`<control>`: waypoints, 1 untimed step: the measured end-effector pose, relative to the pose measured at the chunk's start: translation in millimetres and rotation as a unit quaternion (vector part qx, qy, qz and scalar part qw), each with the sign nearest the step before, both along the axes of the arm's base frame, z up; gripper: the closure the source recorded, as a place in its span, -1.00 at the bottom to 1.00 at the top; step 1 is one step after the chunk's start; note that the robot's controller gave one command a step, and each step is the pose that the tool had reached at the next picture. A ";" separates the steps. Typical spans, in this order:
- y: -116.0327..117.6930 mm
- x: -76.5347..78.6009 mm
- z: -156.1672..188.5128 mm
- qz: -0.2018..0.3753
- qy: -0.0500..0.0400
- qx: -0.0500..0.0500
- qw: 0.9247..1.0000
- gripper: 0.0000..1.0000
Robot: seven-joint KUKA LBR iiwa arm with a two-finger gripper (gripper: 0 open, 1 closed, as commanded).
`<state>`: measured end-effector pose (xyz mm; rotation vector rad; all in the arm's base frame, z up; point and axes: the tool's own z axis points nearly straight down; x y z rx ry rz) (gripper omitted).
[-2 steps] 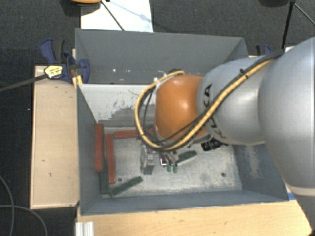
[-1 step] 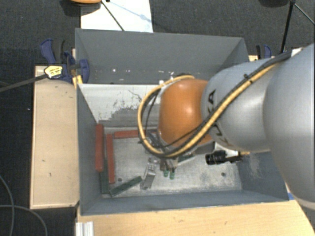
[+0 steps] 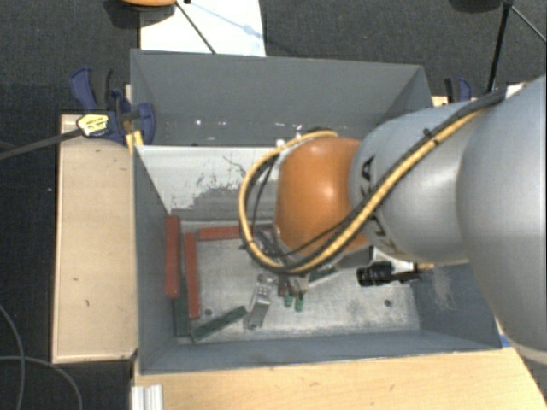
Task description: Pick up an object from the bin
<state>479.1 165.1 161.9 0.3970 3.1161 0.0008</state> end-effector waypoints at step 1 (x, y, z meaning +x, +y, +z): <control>1.4 7.2 -29.1 -0.032 -0.003 0.002 0.999 -1.00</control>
Offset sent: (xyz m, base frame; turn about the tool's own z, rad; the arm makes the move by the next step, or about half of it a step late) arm 0.0127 0.0197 -0.0919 -0.2105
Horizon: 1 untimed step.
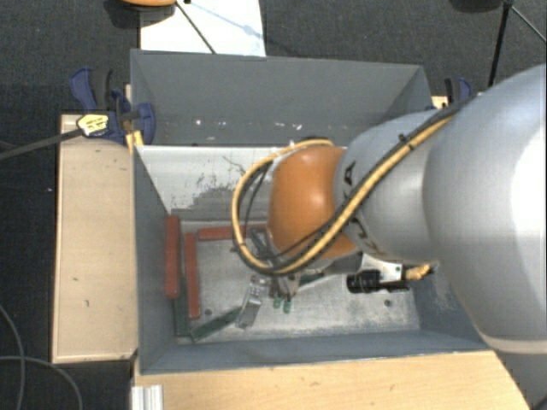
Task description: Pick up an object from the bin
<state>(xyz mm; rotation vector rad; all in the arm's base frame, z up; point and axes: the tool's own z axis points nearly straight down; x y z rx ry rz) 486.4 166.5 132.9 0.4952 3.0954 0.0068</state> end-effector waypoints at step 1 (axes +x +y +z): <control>9.6 2.3 -38.8 0.052 0.004 -0.002 0.999 -1.00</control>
Offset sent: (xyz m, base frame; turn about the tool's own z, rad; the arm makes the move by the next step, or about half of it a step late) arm -0.0051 0.0177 -0.0629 -0.3115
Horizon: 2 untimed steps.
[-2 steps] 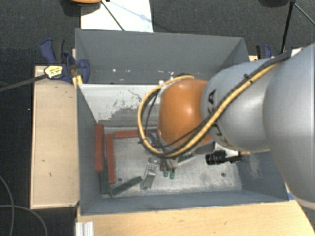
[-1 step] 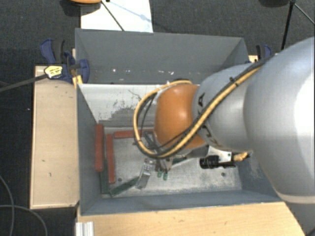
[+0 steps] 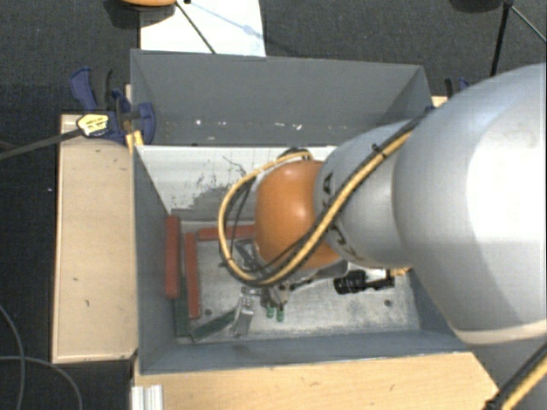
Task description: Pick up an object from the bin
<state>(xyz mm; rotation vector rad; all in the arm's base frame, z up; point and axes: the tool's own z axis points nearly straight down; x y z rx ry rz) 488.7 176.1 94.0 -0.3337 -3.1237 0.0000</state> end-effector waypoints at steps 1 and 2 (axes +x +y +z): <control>7.9 -7.1 -23.9 0.102 0.000 0.000 0.995 1.00; 7.9 -7.1 -23.9 0.101 0.000 0.000 0.995 1.00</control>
Offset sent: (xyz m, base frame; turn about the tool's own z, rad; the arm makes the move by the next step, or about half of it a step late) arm 0.0000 0.0000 0.0000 0.0000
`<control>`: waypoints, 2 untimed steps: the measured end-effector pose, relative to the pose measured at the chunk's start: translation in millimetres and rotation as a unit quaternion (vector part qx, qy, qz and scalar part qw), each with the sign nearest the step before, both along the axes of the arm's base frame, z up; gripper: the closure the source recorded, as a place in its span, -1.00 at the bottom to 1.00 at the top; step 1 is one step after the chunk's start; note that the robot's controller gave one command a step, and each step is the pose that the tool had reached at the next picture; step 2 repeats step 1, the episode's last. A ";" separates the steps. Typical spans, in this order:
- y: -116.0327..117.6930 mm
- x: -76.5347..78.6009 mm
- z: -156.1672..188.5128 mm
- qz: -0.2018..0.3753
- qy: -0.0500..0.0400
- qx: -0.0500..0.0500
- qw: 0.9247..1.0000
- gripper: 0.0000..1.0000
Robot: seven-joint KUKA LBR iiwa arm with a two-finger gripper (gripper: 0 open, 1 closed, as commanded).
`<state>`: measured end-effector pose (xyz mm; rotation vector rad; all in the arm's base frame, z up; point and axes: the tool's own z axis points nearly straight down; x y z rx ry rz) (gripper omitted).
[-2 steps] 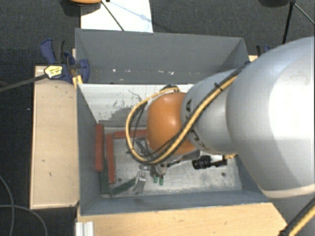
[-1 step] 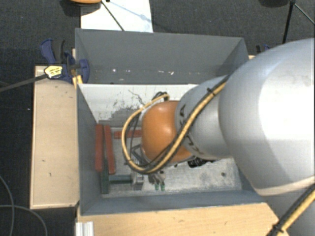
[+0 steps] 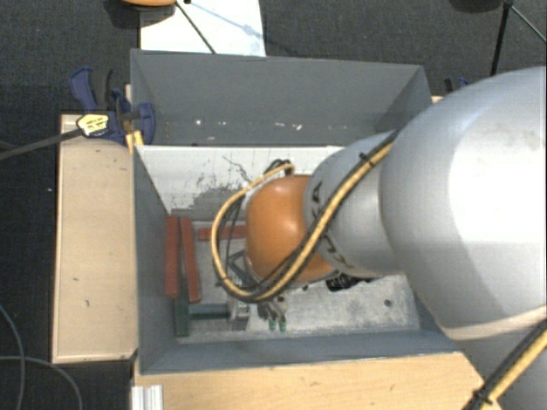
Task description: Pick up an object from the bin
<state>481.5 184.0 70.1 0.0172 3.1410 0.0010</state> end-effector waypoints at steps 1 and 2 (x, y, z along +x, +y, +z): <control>20.2 34.7 167.2 0.011 -0.003 0.001 1.000 1.00; 20.2 34.7 167.2 0.011 -0.003 0.001 1.000 1.00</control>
Offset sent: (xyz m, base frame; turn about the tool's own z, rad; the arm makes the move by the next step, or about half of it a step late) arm 0.0000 0.0000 0.0000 0.0000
